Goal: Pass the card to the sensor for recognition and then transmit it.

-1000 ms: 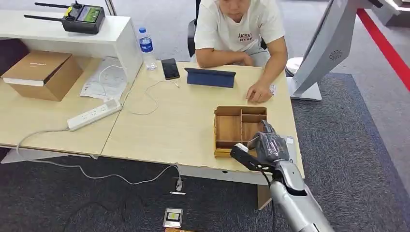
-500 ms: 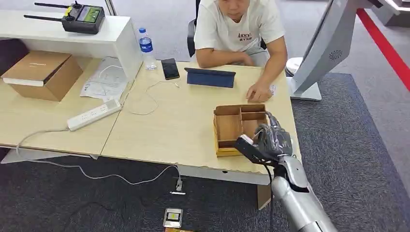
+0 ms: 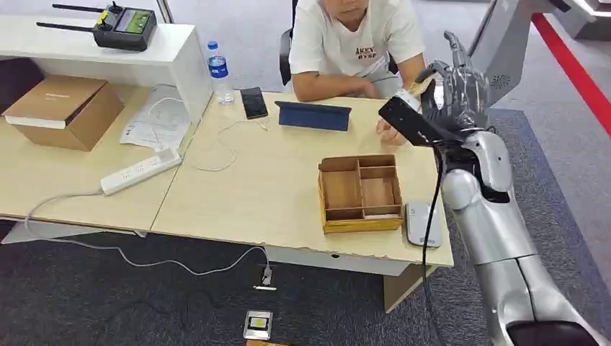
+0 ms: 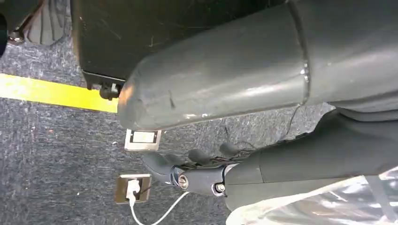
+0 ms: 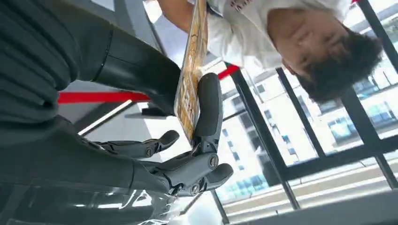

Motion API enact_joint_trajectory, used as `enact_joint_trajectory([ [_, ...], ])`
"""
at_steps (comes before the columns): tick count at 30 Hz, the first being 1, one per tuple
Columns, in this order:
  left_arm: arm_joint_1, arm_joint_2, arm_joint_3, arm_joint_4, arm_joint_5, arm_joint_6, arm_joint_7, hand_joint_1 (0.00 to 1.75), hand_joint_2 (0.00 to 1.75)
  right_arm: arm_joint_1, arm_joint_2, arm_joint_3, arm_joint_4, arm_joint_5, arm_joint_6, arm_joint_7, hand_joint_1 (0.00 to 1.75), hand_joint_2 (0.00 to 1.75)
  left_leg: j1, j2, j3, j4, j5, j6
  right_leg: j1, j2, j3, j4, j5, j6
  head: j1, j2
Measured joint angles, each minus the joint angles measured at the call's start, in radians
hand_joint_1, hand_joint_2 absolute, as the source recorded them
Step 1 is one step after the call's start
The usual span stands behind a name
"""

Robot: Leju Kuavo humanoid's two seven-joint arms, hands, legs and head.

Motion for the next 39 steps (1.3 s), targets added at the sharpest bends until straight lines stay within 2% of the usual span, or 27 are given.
enact_joint_trajectory([
  [5, 0.000, -0.002, -0.002, 0.000, -0.008, 0.000, -0.013, 0.00, 0.00, -0.091, 0.018, 0.004, 0.083, 0.006, -0.007, -0.016, 1.75, 1.75, 0.000, 0.000, -0.001, 0.000, 0.000, 0.000, 0.000, 0.000, -0.001, 0.000, 0.000, 0.000, 0.000, 0.000],
  [9, -0.001, -0.002, -0.016, 0.000, -0.023, -0.006, -0.034, 0.00, 0.00, -0.205, 0.046, 0.018, 0.234, 0.054, 0.050, -0.007, 1.75, 1.75, 0.000, 0.000, -0.001, 0.000, 0.000, 0.000, 0.000, 0.000, -0.001, 0.001, 0.000, 0.000, 0.000, 0.000],
  [14, -0.002, -0.002, -0.027, 0.000, -0.026, -0.011, -0.045, 0.00, 0.00, -0.281, 0.095, 0.047, 0.389, 0.086, 0.181, 0.059, 1.75, 1.75, 0.000, -0.001, -0.001, 0.000, 0.000, 0.000, 0.000, 0.000, -0.001, 0.001, 0.000, 0.000, 0.000, 0.000],
  [19, -0.001, -0.002, -0.033, 0.000, -0.019, -0.011, -0.052, 0.00, 0.00, -0.322, 0.129, 0.067, 0.486, 0.109, 0.251, 0.165, 1.75, 1.75, 0.000, -0.001, -0.001, 0.000, 0.000, 0.000, 0.000, 0.000, -0.001, 0.001, 0.000, 0.000, 0.000, 0.000],
  [24, -0.001, -0.002, -0.039, 0.000, -0.019, -0.012, -0.052, 0.00, 0.00, -0.345, 0.139, 0.075, 0.544, 0.093, 0.263, 0.208, 1.75, 1.75, 0.000, -0.001, -0.001, 0.000, 0.000, 0.000, 0.000, 0.000, -0.001, 0.001, 0.000, 0.000, 0.000, 0.000],
  [39, -0.001, -0.001, -0.050, 0.000, -0.020, -0.011, -0.053, 0.00, 0.00, -0.376, 0.140, 0.078, 0.626, 0.075, 0.261, 0.215, 1.75, 1.75, 0.000, -0.001, -0.001, 0.000, 0.001, 0.000, 0.000, 0.000, -0.001, 0.001, 0.000, 0.000, 0.000, 0.000],
])
